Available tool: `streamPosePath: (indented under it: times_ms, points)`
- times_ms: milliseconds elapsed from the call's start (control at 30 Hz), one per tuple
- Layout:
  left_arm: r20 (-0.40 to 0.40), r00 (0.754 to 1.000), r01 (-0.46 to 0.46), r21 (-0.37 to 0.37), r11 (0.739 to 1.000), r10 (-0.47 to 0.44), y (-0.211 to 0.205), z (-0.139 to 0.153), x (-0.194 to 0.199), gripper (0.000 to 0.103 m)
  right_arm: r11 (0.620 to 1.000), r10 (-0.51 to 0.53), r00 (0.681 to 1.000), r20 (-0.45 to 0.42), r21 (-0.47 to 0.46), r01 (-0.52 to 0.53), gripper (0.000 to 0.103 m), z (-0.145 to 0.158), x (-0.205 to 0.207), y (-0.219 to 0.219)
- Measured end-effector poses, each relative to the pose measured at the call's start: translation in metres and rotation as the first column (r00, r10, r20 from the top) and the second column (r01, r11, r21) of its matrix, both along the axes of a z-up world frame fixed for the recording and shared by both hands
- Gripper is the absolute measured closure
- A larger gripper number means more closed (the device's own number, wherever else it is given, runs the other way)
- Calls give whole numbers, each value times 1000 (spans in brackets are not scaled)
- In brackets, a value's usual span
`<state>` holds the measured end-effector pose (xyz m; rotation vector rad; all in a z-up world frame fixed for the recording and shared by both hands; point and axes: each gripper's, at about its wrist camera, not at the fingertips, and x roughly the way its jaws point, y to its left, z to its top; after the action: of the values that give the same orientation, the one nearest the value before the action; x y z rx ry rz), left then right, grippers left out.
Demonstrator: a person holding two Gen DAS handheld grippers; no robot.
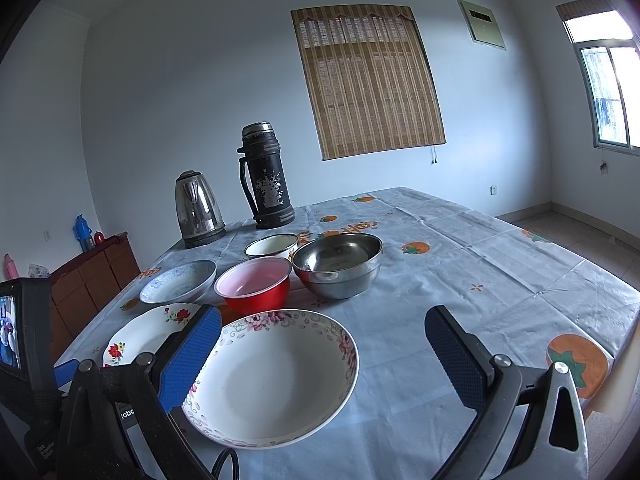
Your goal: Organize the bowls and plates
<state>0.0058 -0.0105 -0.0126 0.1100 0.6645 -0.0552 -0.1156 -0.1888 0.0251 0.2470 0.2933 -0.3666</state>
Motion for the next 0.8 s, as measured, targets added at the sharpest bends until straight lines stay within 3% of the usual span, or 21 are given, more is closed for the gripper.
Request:
streamPosePath:
  times_ms: [633, 800]
  points:
    - [-13, 1000, 8, 15, 1000, -8, -6, -3, -5, 0, 1000, 14, 1000, -6, 3, -14, 1, -2, -1, 0]
    - [-51, 998, 44, -43, 998, -46, -5, -3, -7, 0, 1000, 12, 1000, -12, 1, -12, 1, -4, -4, -9]
